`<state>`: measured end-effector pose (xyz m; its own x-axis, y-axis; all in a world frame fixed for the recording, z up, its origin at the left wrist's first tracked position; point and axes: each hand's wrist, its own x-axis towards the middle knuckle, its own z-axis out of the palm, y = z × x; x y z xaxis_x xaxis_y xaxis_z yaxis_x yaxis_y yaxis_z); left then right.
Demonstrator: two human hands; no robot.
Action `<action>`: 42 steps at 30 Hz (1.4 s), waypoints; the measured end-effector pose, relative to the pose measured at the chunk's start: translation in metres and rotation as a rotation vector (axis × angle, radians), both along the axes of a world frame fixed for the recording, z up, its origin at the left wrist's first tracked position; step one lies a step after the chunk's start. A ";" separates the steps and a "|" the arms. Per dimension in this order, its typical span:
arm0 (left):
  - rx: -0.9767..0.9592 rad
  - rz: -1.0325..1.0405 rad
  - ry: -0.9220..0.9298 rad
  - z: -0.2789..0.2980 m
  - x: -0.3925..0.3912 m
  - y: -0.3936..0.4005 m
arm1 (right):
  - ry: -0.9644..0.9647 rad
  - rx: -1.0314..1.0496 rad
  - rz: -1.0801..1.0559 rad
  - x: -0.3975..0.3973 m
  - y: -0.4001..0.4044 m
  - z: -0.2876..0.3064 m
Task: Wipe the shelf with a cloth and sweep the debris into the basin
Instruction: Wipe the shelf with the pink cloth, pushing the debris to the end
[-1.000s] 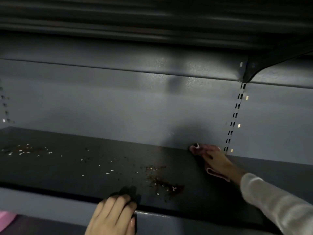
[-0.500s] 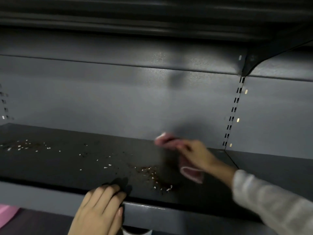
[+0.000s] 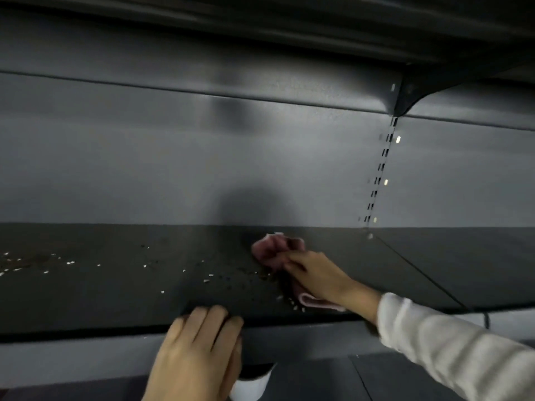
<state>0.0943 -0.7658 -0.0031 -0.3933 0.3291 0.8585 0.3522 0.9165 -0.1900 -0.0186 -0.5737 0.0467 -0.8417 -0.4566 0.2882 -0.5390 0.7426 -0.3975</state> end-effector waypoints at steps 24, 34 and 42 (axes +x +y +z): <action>-0.028 -0.100 -0.019 0.000 0.006 -0.070 | -0.102 -0.026 -0.203 0.055 -0.115 0.001; 0.046 0.010 0.007 0.001 0.005 -0.093 | -0.040 0.269 -0.599 -0.026 0.037 0.007; 0.025 0.011 0.028 -0.003 0.002 -0.089 | -0.110 0.308 -0.179 -0.059 -0.065 -0.002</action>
<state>0.0965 -0.8550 -0.0059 -0.3728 0.3033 0.8769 0.3366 0.9249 -0.1768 -0.0773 -0.6383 0.0447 -0.9346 -0.3501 0.0633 -0.3557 0.9153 -0.1890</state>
